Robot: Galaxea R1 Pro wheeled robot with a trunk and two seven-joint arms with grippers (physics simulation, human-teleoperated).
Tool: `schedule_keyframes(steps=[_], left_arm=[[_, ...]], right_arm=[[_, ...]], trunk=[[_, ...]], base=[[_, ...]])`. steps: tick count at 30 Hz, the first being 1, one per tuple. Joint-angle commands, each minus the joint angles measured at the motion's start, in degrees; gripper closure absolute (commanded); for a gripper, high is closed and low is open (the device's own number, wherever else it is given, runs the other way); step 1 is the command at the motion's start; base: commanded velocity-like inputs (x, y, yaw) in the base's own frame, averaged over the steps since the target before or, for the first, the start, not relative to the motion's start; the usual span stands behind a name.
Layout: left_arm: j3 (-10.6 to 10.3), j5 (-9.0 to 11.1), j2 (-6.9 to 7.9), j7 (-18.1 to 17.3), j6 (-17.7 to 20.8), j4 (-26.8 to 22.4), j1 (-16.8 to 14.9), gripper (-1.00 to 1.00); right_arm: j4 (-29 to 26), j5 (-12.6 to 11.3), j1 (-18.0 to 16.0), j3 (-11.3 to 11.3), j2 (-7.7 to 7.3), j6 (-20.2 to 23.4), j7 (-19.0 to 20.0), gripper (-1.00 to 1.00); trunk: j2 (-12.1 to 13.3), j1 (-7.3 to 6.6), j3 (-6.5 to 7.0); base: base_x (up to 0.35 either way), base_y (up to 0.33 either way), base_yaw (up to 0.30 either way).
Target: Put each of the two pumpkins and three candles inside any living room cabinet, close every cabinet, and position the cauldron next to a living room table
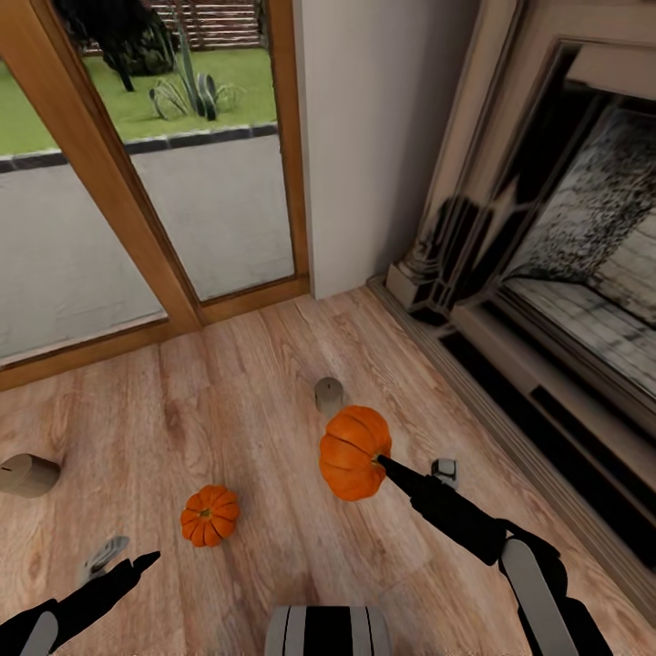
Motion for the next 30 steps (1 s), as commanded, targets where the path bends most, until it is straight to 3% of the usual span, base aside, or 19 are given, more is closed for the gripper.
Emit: schedule_keyframes(steps=[1, 3, 8, 11, 17, 25, 30], left_arm=[[0.0, 0.2, -0.02, 0.0, 0.2, -1.0, 0.0, -1.00], [0.0, 0.9, -0.11, 0.0, 0.3, -2.4, 0.0, -1.00], [0.0, 5.4, -0.18, 0.0, 0.5, -4.0, 0.0, -1.00], [-0.1, 6.9, -0.06, -0.2, 1.0, -4.2, 0.0, -1.00], [-0.1, 11.4, 0.04, -0.2, 3.9, -4.9, 0.0, -1.00], [-0.1, 12.2, 0.04, -0.3, 4.4, -5.0, 0.0, -1.00], [-0.1, 12.3, 0.02, -0.3, 4.4, -5.0, 0.0, -1.00]], right_arm=[[0.0, -0.2, 0.0, 0.1, 0.01, -0.1, 0.0, 1.00], [0.0, -0.2, 0.0, 0.1, 0.01, -0.3, 0.0, 1.00], [0.0, -0.2, 0.0, 0.1, -0.07, -0.5, 0.1, 1.00], [0.0, -0.1, 0.0, 0.1, -0.08, -0.5, 0.2, 1.00], [0.0, -0.1, 0.0, 0.2, -0.01, -0.7, 0.0, 1.00], [0.0, -0.1, 0.0, 0.2, -0.01, -0.7, 0.0, 1.00], [0.0, -0.1, 0.0, 0.2, 0.01, -0.7, 0.0, 1.00]], trunk=[[0.0, 0.02, -0.23], [0.0, 0.07, -0.67], [-0.1, 0.20, -1.78], [-0.1, 0.28, -2.45], [-0.2, 0.44, -3.77], [-0.3, 0.64, -5.55], [-0.3, 0.64, -5.55]], base=[[0.000, 0.000, 0.000], [0.000, 0.000, 0.000], [0.000, 0.000, 0.000], [0.000, 0.000, 0.000], [0.000, 0.000, 0.000], [0.000, 0.000, 0.000], [0.000, 0.000, 0.000]])
